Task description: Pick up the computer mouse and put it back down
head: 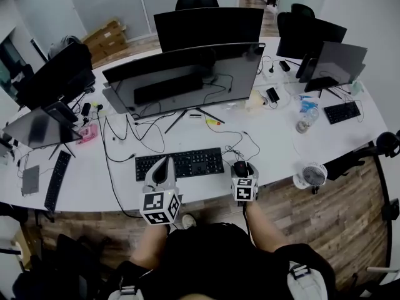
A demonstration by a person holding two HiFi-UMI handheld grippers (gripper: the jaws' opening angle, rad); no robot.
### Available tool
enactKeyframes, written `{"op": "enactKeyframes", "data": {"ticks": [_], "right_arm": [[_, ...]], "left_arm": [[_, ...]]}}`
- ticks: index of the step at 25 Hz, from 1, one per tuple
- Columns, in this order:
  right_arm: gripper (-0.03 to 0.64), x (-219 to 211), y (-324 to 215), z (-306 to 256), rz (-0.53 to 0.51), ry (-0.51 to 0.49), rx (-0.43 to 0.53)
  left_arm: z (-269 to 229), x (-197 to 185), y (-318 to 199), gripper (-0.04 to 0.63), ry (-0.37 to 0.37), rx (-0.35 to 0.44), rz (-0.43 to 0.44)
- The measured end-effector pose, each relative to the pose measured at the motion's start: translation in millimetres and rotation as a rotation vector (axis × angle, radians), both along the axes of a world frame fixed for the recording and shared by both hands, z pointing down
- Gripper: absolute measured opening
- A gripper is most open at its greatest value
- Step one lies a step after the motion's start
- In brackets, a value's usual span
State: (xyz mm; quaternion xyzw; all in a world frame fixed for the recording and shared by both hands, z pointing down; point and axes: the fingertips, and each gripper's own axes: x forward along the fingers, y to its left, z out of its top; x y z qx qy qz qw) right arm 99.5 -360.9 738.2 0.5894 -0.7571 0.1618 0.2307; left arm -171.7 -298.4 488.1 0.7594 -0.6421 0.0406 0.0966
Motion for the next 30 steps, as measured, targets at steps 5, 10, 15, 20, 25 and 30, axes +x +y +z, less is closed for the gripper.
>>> {"op": "enactKeyframes", "data": {"ticks": [5,10,15,20,25,30], "right_arm": [[0.275,-3,10,49,-0.02,0.052,-0.119],[0.276,-8,10,68,-0.036,0.079,-0.143],[0.278,-11,-2,47,-0.05,0.068,-0.078],[0.271,-13,-25,-85,-0.018,-0.102,0.24],[-0.002,-13,-23,-234,-0.041,-0.19,0.542],[-0.003,-10,-7,-300,-0.048,-0.174,0.662]], "left_arm": [[0,-4,-1,0.054,-0.007,-0.003,-0.007],[2,-7,-1,0.054,-0.011,-0.008,-0.013],[2,-4,-5,0.054,-0.005,-0.007,-0.009],[3,3,-11,0.055,0.004,0.0,0.01],[1,13,-18,0.055,0.019,0.01,0.034],[-1,18,-24,0.055,0.038,0.016,0.052]]}}
